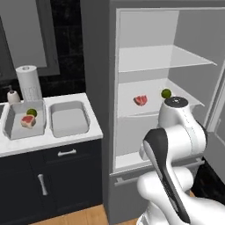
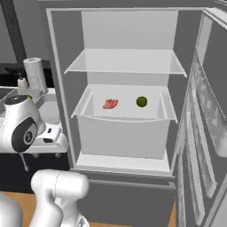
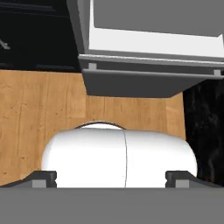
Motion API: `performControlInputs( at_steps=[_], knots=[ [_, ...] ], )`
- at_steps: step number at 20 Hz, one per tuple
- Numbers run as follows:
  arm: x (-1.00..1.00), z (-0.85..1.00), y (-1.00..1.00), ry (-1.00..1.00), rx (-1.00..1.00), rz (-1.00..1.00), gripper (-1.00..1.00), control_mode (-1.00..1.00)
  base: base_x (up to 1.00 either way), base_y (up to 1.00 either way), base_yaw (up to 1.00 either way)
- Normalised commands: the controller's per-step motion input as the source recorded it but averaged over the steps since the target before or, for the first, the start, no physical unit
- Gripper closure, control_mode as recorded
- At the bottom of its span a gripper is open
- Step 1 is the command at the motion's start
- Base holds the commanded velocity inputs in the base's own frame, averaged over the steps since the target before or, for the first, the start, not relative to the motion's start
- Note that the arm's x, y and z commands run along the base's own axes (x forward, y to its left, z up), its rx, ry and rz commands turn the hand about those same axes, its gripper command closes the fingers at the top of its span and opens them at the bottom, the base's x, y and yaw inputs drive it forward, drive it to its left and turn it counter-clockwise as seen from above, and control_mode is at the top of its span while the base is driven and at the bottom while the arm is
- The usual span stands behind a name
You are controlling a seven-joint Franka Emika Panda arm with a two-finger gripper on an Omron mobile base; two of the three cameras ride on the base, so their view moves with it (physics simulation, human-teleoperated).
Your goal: Place one lime and one steak in each tupperware on the nearby counter, to pack two identical lunches.
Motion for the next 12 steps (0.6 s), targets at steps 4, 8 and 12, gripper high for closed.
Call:
performControlInputs(
  at_steps=[4, 8, 12],
  knots=[
    [0.0, 0.0, 0.0, 0.0, 0.0, 0.0, -1.0, 1.0, 0.05, -0.49, 0.0],
    [0.0, 0.0, 0.0, 0.0, 0.0, 0.0, -1.0, 1.0, 0.16, -0.18, 0.0],
    [0.0, 0.0, 0.0, 0.0, 0.0, 0.0, -1.0, 1.0, 0.41, -0.42, 0.0]
  ],
)
